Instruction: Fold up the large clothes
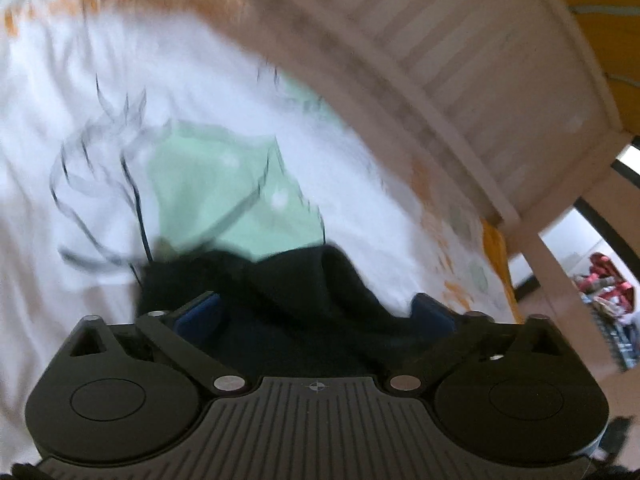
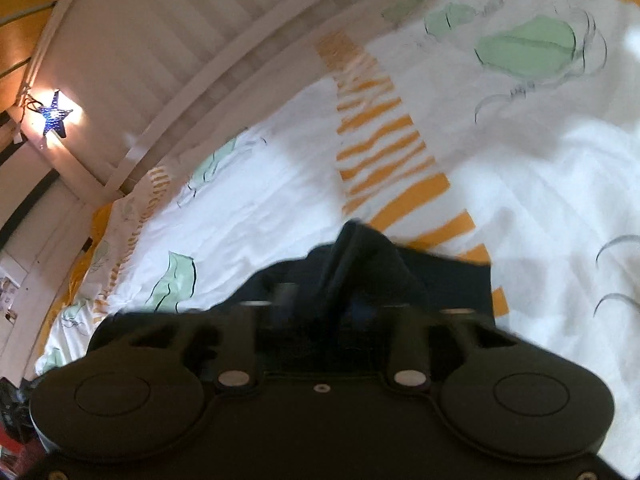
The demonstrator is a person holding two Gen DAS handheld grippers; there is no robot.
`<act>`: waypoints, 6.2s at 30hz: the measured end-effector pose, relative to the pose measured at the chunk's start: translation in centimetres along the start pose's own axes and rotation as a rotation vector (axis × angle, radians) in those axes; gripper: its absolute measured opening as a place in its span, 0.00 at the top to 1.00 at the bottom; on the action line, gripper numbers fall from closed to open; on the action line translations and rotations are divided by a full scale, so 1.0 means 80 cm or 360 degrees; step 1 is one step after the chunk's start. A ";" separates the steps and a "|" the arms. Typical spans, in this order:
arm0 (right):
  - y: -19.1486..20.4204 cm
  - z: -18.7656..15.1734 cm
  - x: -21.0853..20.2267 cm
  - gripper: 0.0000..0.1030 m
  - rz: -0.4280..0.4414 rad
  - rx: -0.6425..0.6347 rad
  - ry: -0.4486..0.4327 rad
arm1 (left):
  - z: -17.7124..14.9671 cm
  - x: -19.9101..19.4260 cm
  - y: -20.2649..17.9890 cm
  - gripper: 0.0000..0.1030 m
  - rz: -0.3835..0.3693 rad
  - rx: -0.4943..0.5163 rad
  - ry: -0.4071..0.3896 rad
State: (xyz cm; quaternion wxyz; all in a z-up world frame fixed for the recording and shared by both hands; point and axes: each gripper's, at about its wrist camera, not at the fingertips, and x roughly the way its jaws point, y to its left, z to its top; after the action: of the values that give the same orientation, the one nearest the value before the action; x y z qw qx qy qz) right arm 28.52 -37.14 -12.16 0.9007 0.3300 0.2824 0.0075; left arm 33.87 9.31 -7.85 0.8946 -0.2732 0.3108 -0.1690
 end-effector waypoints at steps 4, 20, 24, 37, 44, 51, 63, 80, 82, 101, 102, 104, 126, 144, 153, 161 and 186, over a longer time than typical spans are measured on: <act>0.017 0.006 -0.028 0.08 -0.0038 -0.0143 -0.0123 | 0.004 -0.034 -0.028 0.00 0.0064 0.0183 -0.0093; 0.148 -0.076 -0.007 0.07 -0.0039 -0.0950 0.0053 | -0.079 0.020 -0.116 0.00 0.0299 0.0881 0.0151; 0.153 -0.087 0.035 0.07 -0.0119 -0.0993 0.0159 | -0.079 0.057 -0.079 0.00 0.0447 0.0774 0.0284; 0.124 -0.115 0.085 0.00 -0.0212 -0.0966 0.0124 | -0.096 0.066 -0.060 0.00 0.0408 0.0778 0.0235; 0.119 -0.101 0.075 0.00 -0.0130 -0.0906 0.0181 | -0.080 0.042 -0.058 0.00 0.0320 0.0779 0.0312; 0.072 -0.081 -0.019 0.01 -0.0027 -0.0718 0.0129 | -0.048 -0.039 -0.013 0.00 0.0265 0.0643 0.0238; -0.045 -0.066 -0.070 0.00 -0.0099 -0.0263 0.0196 | -0.046 -0.020 0.037 0.00 0.0134 0.0376 0.0475; -0.037 -0.057 0.007 0.00 0.0302 -0.0065 0.0259 | -0.035 0.046 0.031 0.01 -0.0045 0.0265 0.0460; -0.036 -0.058 0.005 0.06 0.0288 -0.0084 0.0267 | -0.033 0.040 0.035 0.14 -0.0088 0.0216 0.0473; -0.004 -0.063 -0.098 0.73 0.0237 0.0017 0.0280 | -0.056 -0.066 0.000 0.77 -0.0333 -0.0013 0.0563; -0.005 -0.066 -0.111 0.73 0.0240 0.0021 0.0282 | -0.061 -0.075 -0.001 0.77 -0.0353 -0.0029 0.0579; -0.007 -0.073 -0.137 0.73 0.0241 0.0030 0.0302 | -0.073 -0.092 -0.003 0.77 -0.0389 -0.0044 0.0617; -0.068 -0.130 -0.156 0.38 -0.0073 0.0027 0.0362 | -0.121 -0.111 0.014 0.47 0.0300 0.0384 0.0286; -0.067 -0.146 -0.155 0.00 0.0138 -0.0015 0.0277 | -0.207 -0.140 -0.145 0.21 0.0126 0.0734 0.0084; -0.067 -0.144 -0.153 0.00 0.0127 -0.0019 0.0289 | -0.261 -0.111 -0.170 0.32 0.0292 0.0645 0.0104; -0.066 -0.145 -0.154 0.00 0.0119 -0.0036 0.0298 | -0.291 -0.107 -0.181 0.85 0.0201 0.0627 0.0053; -0.076 -0.147 -0.193 0.63 0.0054 0.0184 0.0464 | -0.332 -0.105 -0.159 0.84 0.0198 0.0660 0.0043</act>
State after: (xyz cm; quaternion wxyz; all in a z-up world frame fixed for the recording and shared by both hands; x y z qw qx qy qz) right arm 8.46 -37.99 -15.35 0.8294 0.3813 0.4046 0.0544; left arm 8.67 -7.03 -13.86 0.9361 -0.0614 0.2975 -0.1773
